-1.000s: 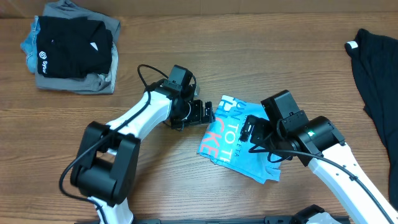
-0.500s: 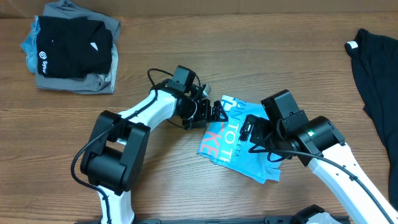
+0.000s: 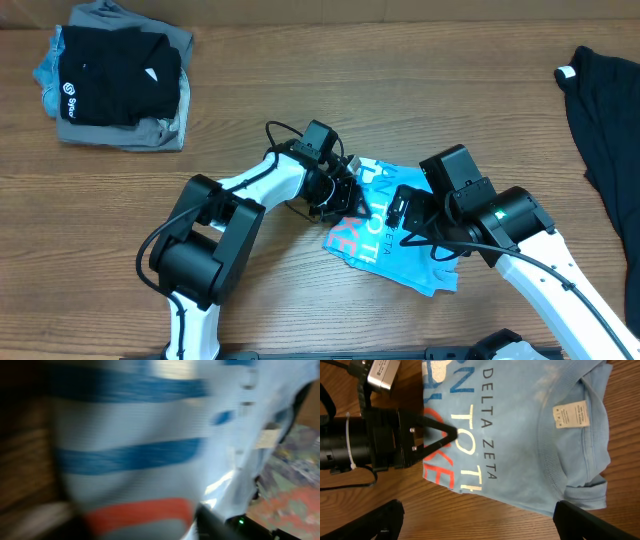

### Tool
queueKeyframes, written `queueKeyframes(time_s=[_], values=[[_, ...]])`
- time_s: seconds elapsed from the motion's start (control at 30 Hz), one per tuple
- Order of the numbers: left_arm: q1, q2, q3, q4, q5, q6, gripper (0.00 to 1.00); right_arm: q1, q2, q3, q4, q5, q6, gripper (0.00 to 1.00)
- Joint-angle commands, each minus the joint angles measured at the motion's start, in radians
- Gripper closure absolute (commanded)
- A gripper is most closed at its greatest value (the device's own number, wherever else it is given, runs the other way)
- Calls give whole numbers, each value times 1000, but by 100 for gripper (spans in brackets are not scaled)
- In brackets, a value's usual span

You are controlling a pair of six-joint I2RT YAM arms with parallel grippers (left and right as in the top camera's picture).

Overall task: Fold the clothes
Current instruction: 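Carry the folded shirt with the left gripper onto the top-left clothes stack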

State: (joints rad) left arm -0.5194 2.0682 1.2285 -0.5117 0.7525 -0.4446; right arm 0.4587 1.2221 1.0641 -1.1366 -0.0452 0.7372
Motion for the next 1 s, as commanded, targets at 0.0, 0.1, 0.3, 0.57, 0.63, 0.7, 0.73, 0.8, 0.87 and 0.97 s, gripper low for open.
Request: queueKeyframes(time_s=[0.0,0.1,0.3,0.57,0.63,0.7,0.73,0.8,0.87,0.97], values=[[-6,25,-21,-3,-85,11,92,-4,-19,18,-3,26,-5,0],[-2,25,-14,-4,-111,31,96,-4,-19,18,-3,32,-5,0],[52,25,72,-76,-162,151,96,-4,-19,18,-9,37,-5,0],[230,25,317,-319,-376,448,84,-4,-19,18,-29,48,-5,0],[267,25,368,-332,-452,480,84,-4,-19,18,-31,48,-5,0],[302,25,410,-331,-529,484,86,-4,-19,18,-38,48,-5,0],[320,25,429,-329,-554,494,88,-4,-19,18,-46,48,-5,0],[355,25,465,-329,-581,527,90,-4,-19,18,-60,49,-5,0],[393,25,496,-323,-615,544,92,-4,-19,18,-77,56,-5,0],[446,25,525,-305,-634,561,92,-4,-19,18,-89,64,-5,0]])
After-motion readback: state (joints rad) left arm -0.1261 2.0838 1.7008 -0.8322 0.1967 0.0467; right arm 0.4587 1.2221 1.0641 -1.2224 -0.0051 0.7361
